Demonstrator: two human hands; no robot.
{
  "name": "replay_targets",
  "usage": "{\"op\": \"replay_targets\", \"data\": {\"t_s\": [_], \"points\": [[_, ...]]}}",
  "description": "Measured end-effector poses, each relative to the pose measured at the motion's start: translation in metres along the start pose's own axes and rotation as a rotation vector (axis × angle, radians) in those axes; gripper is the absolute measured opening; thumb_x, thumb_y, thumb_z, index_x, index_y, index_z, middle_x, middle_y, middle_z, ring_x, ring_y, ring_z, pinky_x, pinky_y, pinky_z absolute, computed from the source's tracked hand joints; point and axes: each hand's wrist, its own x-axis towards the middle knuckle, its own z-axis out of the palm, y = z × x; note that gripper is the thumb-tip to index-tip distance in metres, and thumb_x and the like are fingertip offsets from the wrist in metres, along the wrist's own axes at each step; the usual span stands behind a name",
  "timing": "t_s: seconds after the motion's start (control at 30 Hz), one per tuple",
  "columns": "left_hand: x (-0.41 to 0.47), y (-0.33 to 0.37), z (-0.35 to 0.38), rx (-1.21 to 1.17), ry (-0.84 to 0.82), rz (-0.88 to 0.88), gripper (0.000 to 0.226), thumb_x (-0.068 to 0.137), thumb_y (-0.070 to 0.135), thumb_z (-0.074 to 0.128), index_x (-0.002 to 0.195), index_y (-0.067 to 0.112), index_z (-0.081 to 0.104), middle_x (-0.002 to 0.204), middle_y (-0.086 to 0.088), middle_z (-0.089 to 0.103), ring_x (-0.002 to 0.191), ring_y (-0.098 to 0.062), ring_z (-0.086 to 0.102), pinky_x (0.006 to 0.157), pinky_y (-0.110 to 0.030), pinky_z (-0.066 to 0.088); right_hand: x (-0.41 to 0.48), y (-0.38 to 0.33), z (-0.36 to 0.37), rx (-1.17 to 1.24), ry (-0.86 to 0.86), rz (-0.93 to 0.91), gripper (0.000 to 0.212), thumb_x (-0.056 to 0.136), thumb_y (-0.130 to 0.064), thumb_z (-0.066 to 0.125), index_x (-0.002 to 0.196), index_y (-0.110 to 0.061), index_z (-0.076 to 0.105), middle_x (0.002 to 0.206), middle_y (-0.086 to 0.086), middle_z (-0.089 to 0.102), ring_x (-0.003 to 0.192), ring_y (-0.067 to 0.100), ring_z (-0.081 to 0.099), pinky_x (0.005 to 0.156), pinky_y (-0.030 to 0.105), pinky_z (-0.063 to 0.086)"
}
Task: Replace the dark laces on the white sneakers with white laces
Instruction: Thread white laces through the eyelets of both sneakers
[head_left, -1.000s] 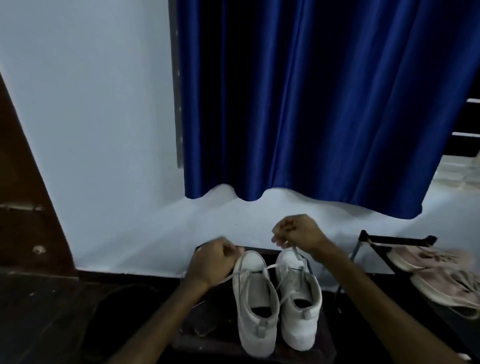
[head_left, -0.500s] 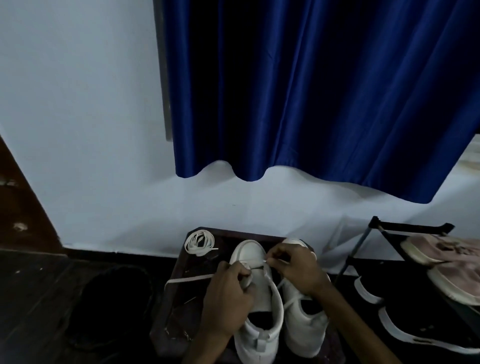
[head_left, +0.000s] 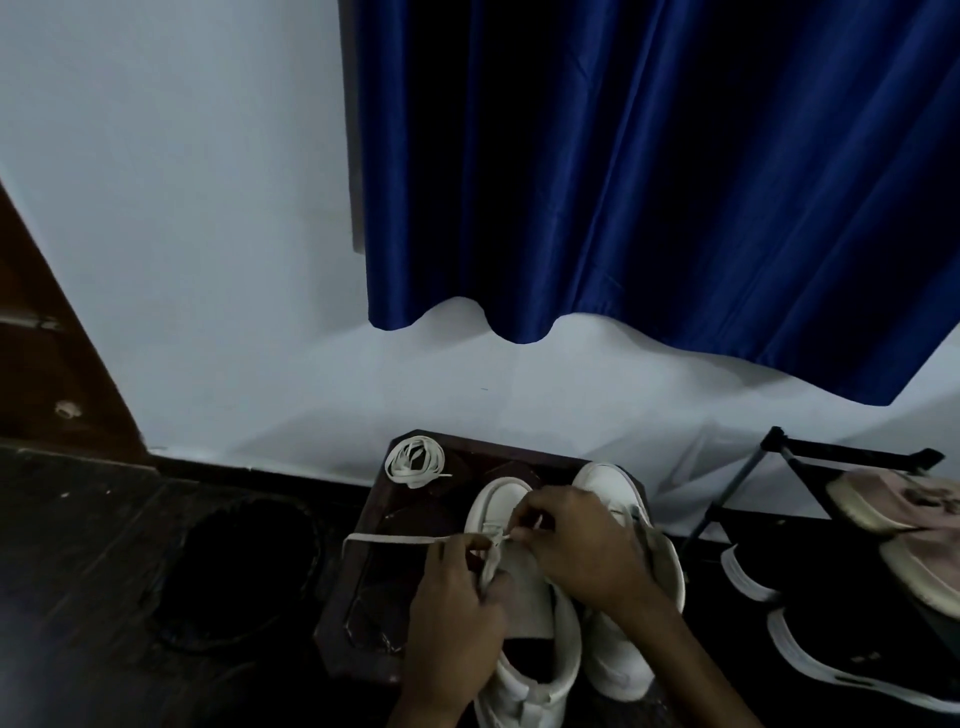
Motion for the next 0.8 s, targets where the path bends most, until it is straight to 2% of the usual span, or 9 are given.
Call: {"op": "replay_targets", "data": {"t_s": [0.1,0.13,0.2,0.27,0.33,0.53,0.67,0.8], "points": [[0.0,0.0,-0.001,0.005,0.021,0.025,0.021,0.093,0.025,0.055,0.112,0.033,0.056,0.109,0.02,0.046,0.083,0.011,0.044,0.07,0.0,0.032,-0.001,0.004,0.008,0.146,-0.011,0.047,0.003,0.082,-0.025,0.07,0.081,-0.026,0.072,0.08,-0.014,0.068,0.077,0.001,0.061,0.074,0.029,0.052],[0.001,-0.001,-0.001,-0.005,0.04,0.019,0.023,0.094,0.024,0.054,0.115,0.032,0.059,0.111,0.019,0.049,0.084,0.01,0.046,0.072,-0.001,0.032,-0.001,0.005,0.01,0.165,-0.004,0.058,0.003,0.082,-0.024,0.071,0.082,-0.027,0.072,0.08,-0.014,0.069,0.077,0.001,0.062,0.074,0.027,0.052],[0.002,-0.003,-0.001,-0.035,0.079,-0.004,0.025,0.094,0.023,0.054,0.117,0.03,0.062,0.113,0.017,0.056,0.092,0.004,0.048,0.077,-0.01,0.032,-0.002,0.006,0.011,0.216,0.006,0.078,0.008,0.081,-0.025,0.075,0.085,-0.029,0.07,0.079,-0.013,0.07,0.076,0.002,0.063,0.072,0.025,0.052],[0.002,-0.004,0.0,-0.068,0.111,-0.024,0.025,0.093,0.018,0.056,0.113,0.029,0.066,0.108,0.018,0.059,0.097,-0.004,0.052,0.083,-0.019,0.033,-0.003,0.005,0.008,0.302,0.005,0.123,0.017,0.078,-0.023,0.078,0.088,-0.029,0.065,0.077,-0.008,0.071,0.074,0.004,0.064,0.07,0.025,0.052],[0.004,-0.006,0.0,-0.116,0.138,-0.045,0.025,0.09,0.013,0.059,0.106,0.031,0.068,0.101,0.018,0.063,0.098,-0.006,0.056,0.084,-0.022,0.035,-0.003,0.004,0.007,0.361,0.0,0.148,0.023,0.076,-0.02,0.079,0.088,-0.027,0.061,0.075,-0.007,0.072,0.072,0.004,0.065,0.068,0.024,0.051],[0.01,-0.015,-0.003,-0.216,0.121,-0.087,0.031,0.087,0.007,0.061,0.099,0.033,0.072,0.101,0.015,0.071,0.1,-0.01,0.063,0.092,-0.034,0.047,-0.001,-0.002,0.01,0.421,0.04,0.159,0.026,0.075,-0.021,0.08,0.088,-0.023,0.057,0.072,-0.011,0.073,0.067,0.0,0.064,0.06,0.013,0.043],[0.01,-0.015,-0.003,-0.204,0.107,-0.086,0.032,0.088,0.007,0.058,0.103,0.031,0.071,0.105,0.014,0.07,0.102,-0.01,0.061,0.092,-0.032,0.045,-0.001,-0.002,0.012,0.354,0.023,0.132,0.025,0.076,-0.022,0.078,0.087,-0.027,0.055,0.074,-0.014,0.072,0.068,-0.002,0.062,0.06,0.015,0.043],[0.009,-0.014,-0.003,-0.197,0.101,-0.069,0.032,0.089,0.008,0.057,0.106,0.031,0.071,0.103,0.017,0.069,0.1,-0.007,0.06,0.087,-0.028,0.043,-0.001,-0.001,0.011,0.36,0.002,0.117,0.028,0.074,-0.021,0.078,0.086,-0.029,0.054,0.075,-0.013,0.071,0.068,0.0,0.062,0.069,0.029,0.051]]}}
